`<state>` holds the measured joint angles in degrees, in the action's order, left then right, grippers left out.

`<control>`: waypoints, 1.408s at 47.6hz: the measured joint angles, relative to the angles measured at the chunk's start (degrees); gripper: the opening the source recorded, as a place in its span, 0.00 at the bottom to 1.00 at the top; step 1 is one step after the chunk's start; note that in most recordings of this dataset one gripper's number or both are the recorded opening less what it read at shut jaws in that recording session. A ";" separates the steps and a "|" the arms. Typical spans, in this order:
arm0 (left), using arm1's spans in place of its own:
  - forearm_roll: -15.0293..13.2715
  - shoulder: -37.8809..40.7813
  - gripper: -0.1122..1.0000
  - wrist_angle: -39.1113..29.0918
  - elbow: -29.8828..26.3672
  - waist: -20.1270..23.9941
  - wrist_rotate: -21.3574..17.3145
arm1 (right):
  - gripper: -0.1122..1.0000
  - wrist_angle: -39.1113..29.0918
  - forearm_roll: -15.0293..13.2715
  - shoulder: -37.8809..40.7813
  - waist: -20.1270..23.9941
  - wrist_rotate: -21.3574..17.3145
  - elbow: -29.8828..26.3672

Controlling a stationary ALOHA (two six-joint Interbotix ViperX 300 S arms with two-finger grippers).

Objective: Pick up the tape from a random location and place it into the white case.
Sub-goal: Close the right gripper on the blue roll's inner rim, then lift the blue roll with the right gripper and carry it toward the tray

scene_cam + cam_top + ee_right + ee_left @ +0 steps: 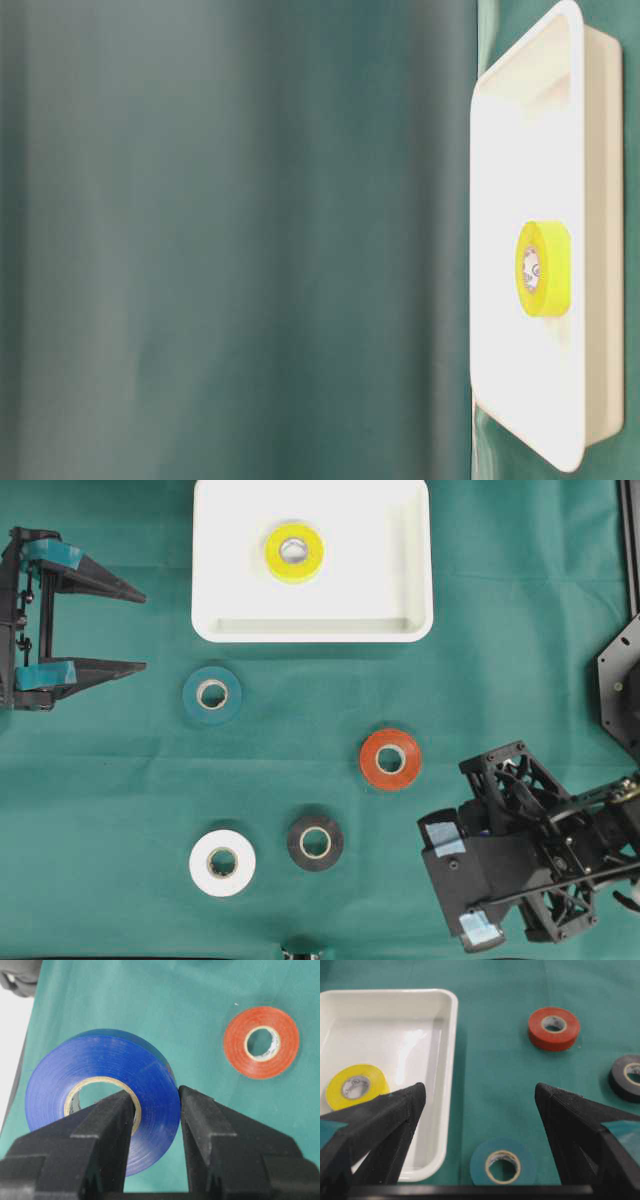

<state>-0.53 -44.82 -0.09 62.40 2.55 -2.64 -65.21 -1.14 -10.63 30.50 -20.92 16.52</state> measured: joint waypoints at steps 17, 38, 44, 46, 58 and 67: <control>0.00 0.00 0.98 -0.18 0.00 0.00 0.00 | 0.37 -0.09 0.00 0.09 -0.09 -0.44 0.09; 0.00 0.00 0.98 -0.18 -0.09 0.00 0.00 | 0.36 -0.09 0.00 0.09 0.00 -0.70 0.09; 0.00 0.00 0.98 -0.18 0.00 0.00 0.00 | 0.36 -0.09 0.00 0.09 0.00 -0.70 0.09; 0.00 0.00 0.98 -0.18 0.00 0.00 0.00 | 0.37 -0.09 0.00 0.09 -0.09 -0.70 0.09; 0.00 0.00 0.98 -0.18 0.00 0.00 0.00 | 0.37 -0.18 -1.32 0.00 -0.09 -0.79 0.18; 0.00 0.00 0.98 -0.18 -0.09 0.00 0.00 | 0.37 0.26 -2.99 -1.23 -3.69 -0.26 1.67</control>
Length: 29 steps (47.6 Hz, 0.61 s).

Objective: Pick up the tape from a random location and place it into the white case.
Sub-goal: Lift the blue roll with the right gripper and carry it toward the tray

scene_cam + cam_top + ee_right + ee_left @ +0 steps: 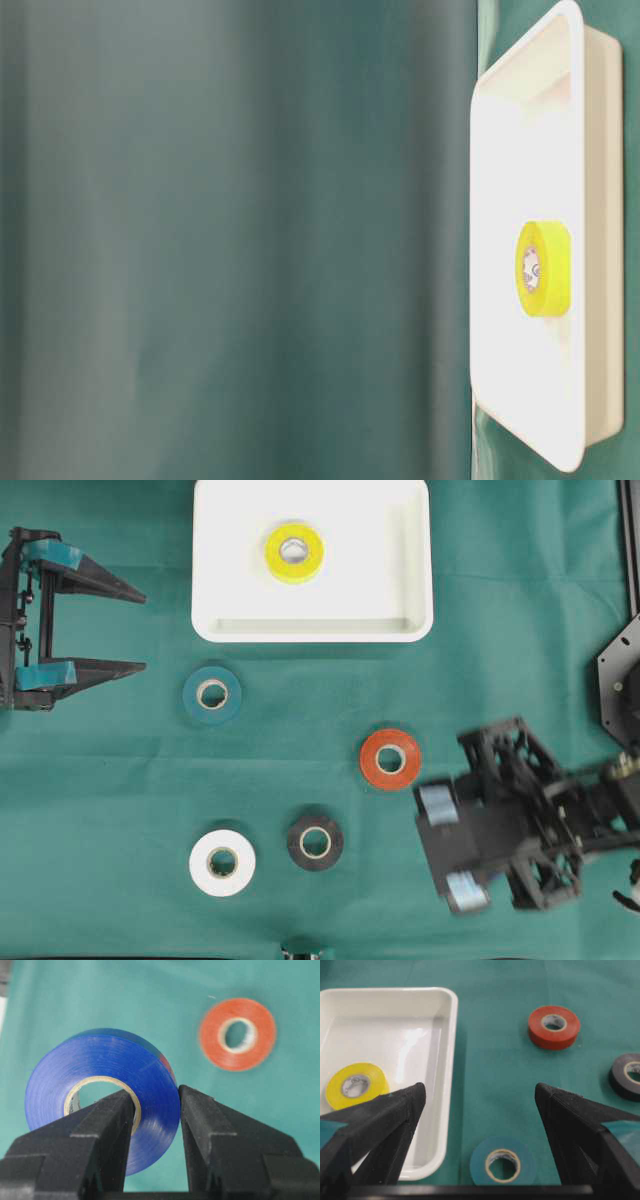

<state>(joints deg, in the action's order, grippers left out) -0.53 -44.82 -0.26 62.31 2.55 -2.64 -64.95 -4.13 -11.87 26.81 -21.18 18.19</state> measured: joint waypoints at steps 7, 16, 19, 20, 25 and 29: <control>0.00 0.00 0.98 0.00 0.00 0.00 0.00 | 0.36 0.53 -0.35 -0.88 -5.01 1.14 0.53; 0.00 0.00 0.98 0.00 0.09 0.00 0.00 | 0.37 1.49 -0.70 -0.88 -12.30 4.22 0.62; 0.00 0.00 0.98 0.00 0.09 -0.09 0.00 | 0.37 1.93 -0.70 -0.88 -14.77 5.10 0.62; 0.00 0.00 0.98 0.00 0.00 -0.09 0.00 | 0.37 2.02 -0.79 -0.88 -15.56 5.36 0.62; 0.09 0.00 0.98 0.00 0.09 0.00 0.00 | 0.37 2.55 -0.88 -0.97 -19.69 6.24 0.79; 0.00 0.00 0.98 0.00 0.09 0.00 0.00 | 0.36 2.64 -1.41 -0.88 -23.55 6.86 1.14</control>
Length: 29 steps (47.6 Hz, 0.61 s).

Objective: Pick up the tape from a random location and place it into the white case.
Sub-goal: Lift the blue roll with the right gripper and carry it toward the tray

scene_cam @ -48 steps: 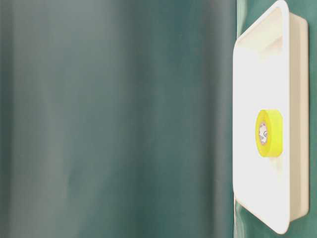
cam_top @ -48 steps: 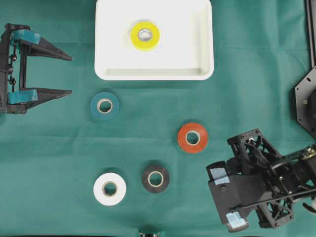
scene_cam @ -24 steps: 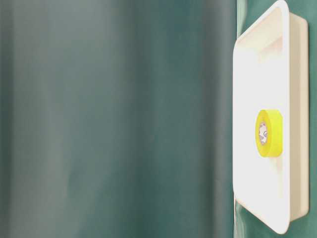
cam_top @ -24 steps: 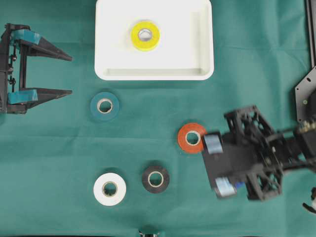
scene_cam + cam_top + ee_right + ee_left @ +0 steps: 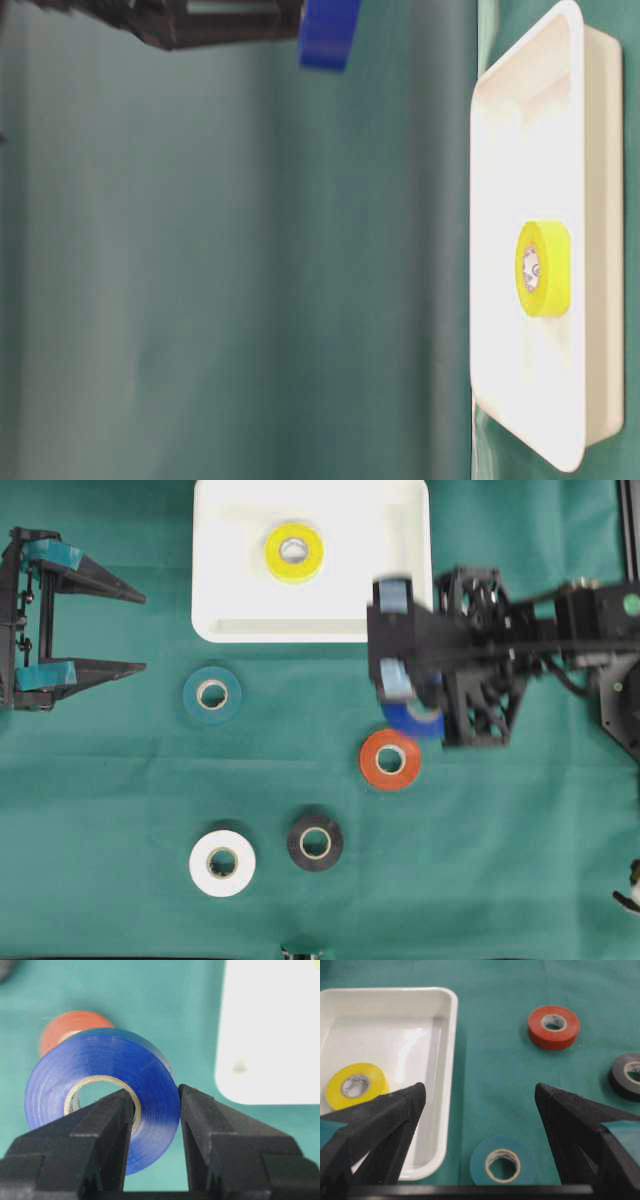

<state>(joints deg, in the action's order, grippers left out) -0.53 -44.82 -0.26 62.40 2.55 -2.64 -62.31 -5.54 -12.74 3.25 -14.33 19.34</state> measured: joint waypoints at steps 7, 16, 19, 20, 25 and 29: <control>0.00 0.00 0.98 0.00 0.00 0.00 0.00 | 0.37 0.09 -1.41 0.00 -6.42 1.41 0.26; 0.00 0.00 0.98 -0.09 -0.09 0.00 0.00 | 0.36 0.79 -2.20 -0.09 -13.62 3.60 0.44; 0.00 0.00 0.98 -0.09 0.00 0.00 0.00 | 0.36 1.14 -2.46 0.00 -16.17 3.87 0.62; 0.00 0.00 0.98 0.00 -0.09 0.00 0.00 | 0.37 1.32 -2.64 0.00 -17.14 4.04 0.70; 0.00 0.00 0.98 0.00 -0.09 0.00 0.00 | 0.37 1.93 -3.78 0.00 -21.01 4.13 1.23; 0.00 0.00 0.98 -0.09 0.00 0.00 0.00 | 0.36 2.29 -4.57 0.00 -23.64 4.13 1.67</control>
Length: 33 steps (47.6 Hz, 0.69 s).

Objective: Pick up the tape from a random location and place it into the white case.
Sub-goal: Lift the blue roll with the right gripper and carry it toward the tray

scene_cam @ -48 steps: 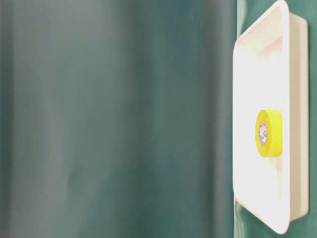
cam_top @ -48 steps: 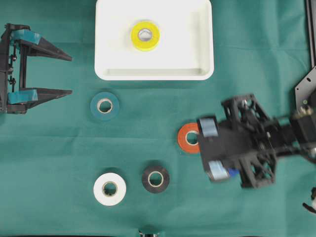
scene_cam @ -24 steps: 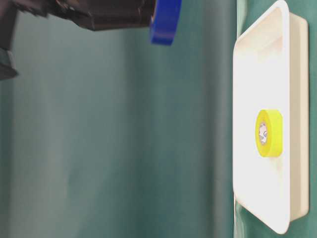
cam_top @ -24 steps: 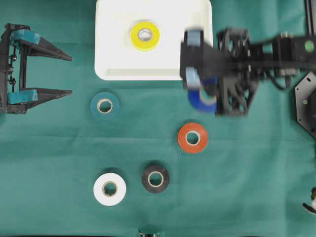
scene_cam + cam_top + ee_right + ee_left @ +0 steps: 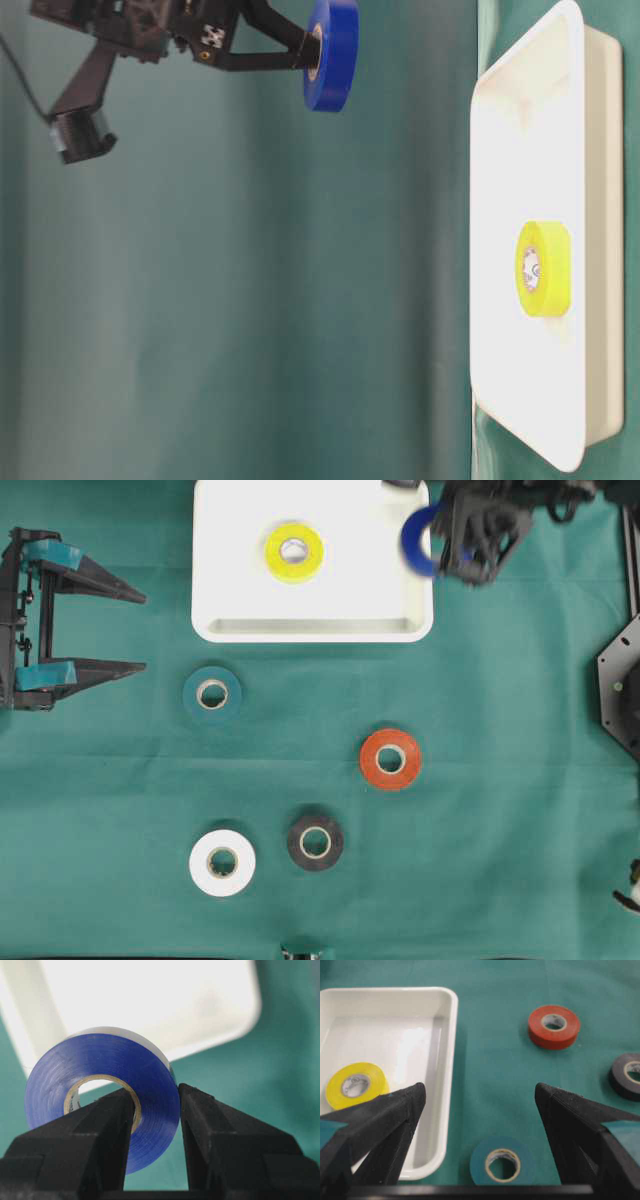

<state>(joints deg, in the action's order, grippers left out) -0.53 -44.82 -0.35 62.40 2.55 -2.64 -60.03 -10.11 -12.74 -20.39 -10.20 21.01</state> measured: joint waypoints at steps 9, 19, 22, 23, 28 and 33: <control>0.09 0.00 0.98 0.09 0.00 0.00 0.00 | 0.37 0.35 -0.26 0.00 -2.46 0.09 0.44; 0.09 0.00 0.98 0.00 0.00 -0.09 0.00 | 0.36 0.53 -0.26 0.00 -2.64 0.09 0.53; 0.00 0.00 0.98 0.00 0.00 0.00 0.00 | 0.37 0.70 -0.26 0.00 -2.64 0.09 0.62; 0.00 0.00 0.98 0.00 -0.09 0.00 0.00 | 0.37 0.88 -0.26 0.00 -2.64 0.09 0.53; 0.00 0.00 0.98 0.00 0.00 0.00 0.00 | 0.36 2.02 -0.26 0.00 -2.64 0.09 0.53; 0.00 0.00 0.98 0.00 -0.09 -0.09 0.00 | 0.36 3.25 -0.26 0.79 -2.64 0.09 0.44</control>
<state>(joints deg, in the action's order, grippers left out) -0.53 -44.82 -0.35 62.31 2.46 -2.64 -56.78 -10.37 -11.95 -23.03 -10.11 21.45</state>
